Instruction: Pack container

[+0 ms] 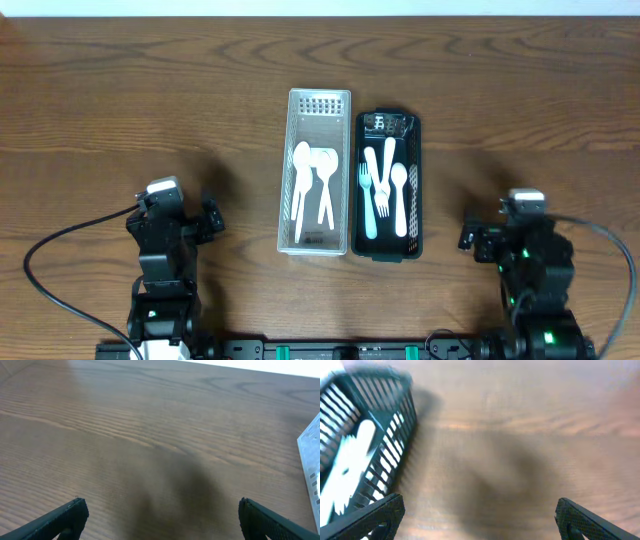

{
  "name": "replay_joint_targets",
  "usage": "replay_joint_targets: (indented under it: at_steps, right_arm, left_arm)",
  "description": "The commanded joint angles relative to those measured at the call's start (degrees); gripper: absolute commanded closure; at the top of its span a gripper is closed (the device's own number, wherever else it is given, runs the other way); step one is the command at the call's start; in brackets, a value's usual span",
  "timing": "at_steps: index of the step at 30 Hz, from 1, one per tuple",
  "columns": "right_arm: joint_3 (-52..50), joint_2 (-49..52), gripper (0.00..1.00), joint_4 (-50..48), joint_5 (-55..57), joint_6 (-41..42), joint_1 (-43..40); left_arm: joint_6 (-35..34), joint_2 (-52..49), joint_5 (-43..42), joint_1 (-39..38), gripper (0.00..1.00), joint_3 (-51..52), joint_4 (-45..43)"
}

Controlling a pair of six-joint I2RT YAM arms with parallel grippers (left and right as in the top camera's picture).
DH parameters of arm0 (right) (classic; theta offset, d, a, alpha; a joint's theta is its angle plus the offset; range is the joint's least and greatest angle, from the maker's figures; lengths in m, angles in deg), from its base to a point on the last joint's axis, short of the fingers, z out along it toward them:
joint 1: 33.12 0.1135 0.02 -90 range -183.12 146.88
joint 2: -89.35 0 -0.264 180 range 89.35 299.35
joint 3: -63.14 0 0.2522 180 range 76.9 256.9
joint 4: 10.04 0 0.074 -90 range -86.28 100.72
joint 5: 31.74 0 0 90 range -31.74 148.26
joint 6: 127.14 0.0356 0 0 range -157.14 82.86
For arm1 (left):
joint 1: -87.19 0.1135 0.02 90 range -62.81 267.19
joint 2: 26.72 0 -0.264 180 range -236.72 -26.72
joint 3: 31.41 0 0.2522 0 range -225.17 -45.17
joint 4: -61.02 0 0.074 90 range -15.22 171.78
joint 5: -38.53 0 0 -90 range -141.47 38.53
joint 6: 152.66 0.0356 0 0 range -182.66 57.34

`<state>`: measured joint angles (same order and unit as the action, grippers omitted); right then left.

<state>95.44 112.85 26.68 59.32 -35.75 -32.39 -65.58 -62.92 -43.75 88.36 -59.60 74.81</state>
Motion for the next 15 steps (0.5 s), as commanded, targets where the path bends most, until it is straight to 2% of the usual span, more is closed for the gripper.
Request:
replay_joint_targets:
  at_steps: [1, 4, 11, 15]
  right_arm:
    - [-1.18, -6.88, 0.01, -0.24, -0.15, -0.94, 0.42]
    - [-4.46, -11.02, 0.01, -6.01, 0.02, -2.38, 0.37]
    - [-15.15, -15.61, 0.01, -27.89, 0.00, -3.41, 1.36]
    - [-18.29, -17.70, 0.01, -32.33, 0.20, -5.25, 3.32]
  left_arm:
    - [0.35, -0.74, 0.48, -0.13, 0.02, -0.74, -0.07]
    - [0.35, -1.22, 0.50, -0.13, 0.02, -0.74, -0.09]
    - [0.35, -2.36, 0.50, -0.13, 0.02, -0.74, -0.07]
    - [0.35, -3.02, 0.50, -0.13, 0.02, -0.74, -0.09]
